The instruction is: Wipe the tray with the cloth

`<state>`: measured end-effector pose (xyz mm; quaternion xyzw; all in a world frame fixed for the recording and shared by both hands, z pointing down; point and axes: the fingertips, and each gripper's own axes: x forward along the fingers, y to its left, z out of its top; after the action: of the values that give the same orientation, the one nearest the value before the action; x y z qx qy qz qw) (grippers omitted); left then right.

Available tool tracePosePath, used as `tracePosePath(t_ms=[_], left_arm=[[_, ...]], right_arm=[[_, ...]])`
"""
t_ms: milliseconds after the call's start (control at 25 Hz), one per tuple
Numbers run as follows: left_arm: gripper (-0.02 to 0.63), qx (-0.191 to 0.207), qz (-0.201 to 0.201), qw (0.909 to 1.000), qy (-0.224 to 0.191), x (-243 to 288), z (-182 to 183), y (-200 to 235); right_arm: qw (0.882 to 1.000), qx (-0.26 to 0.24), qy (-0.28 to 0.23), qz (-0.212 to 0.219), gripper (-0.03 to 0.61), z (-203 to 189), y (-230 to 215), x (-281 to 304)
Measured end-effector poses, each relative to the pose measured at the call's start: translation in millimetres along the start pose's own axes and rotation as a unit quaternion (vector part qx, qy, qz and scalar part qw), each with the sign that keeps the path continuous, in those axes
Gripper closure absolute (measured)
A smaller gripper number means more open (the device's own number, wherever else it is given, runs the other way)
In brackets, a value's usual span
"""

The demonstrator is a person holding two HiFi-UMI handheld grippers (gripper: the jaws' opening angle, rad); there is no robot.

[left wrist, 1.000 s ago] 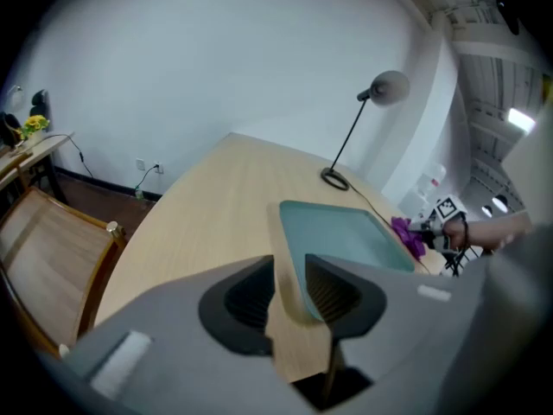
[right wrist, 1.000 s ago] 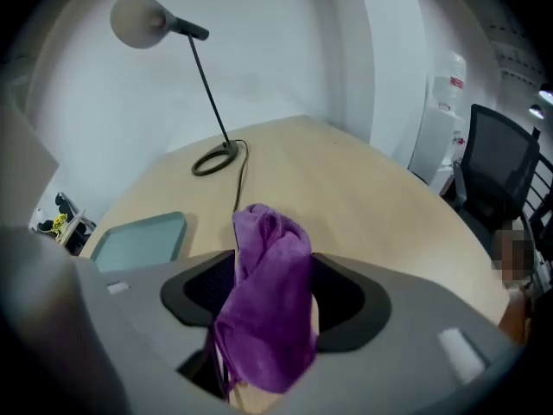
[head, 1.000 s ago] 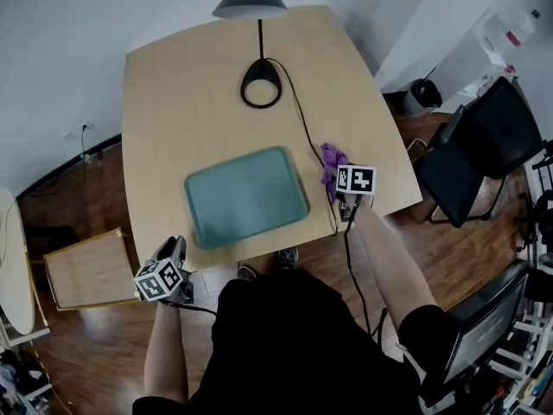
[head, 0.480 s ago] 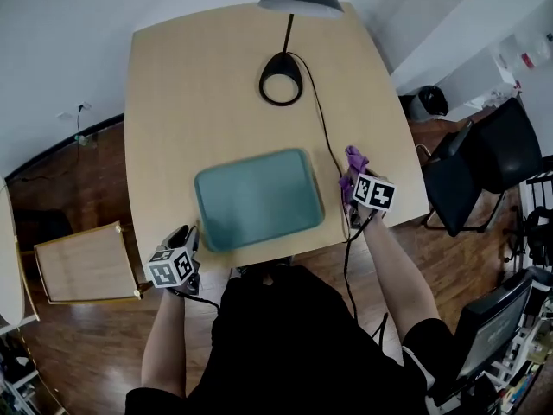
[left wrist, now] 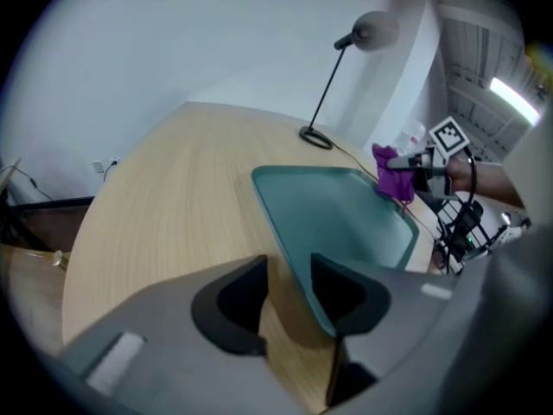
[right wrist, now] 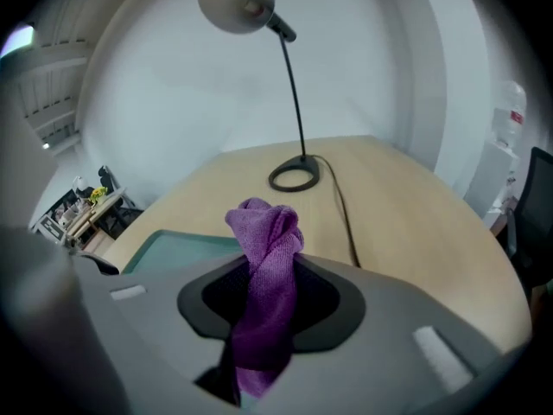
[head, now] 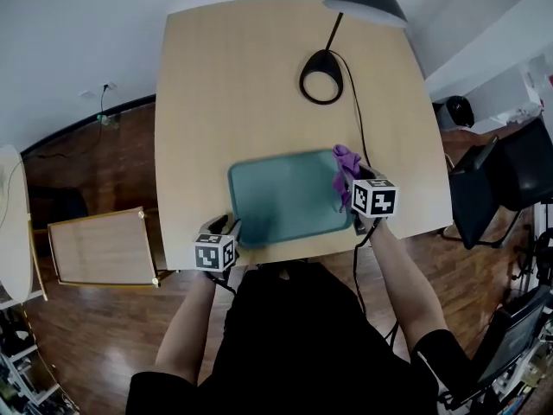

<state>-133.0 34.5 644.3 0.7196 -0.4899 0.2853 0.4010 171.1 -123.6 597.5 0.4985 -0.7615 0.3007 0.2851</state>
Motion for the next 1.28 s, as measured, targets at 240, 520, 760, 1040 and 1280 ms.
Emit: tracePosePath(t_ms=[240, 520, 760, 1040, 1280], left_arm=[[0.52, 0.05, 0.008, 0.9982, 0.033, 7, -15, -13], [0.526, 0.025, -0.008, 0.9992, 0.03, 6, -14, -15], [0.52, 0.024, -0.026, 0.9988, 0.033, 5, -15, -20], [0.518, 0.029, -0.032, 0.9986, 0.03, 2, -15, -21], [0.517, 0.03, -0.034, 0.9988, 0.02, 4, -13, -16]], right_arm=[[0.997, -0.006, 0.058, -0.046, 0.465, -20, 1, 41], [0.995, -0.064, 0.079, -0.018, 0.463, -15, 83, 78], [0.985, -0.115, 0.098, 0.086, 0.463, -18, 220, 107], [0.98, -0.087, 0.117, 0.137, 0.463, -25, 288, 116], [0.97, -0.111, 0.108, 0.188, 0.466, -32, 293, 114]])
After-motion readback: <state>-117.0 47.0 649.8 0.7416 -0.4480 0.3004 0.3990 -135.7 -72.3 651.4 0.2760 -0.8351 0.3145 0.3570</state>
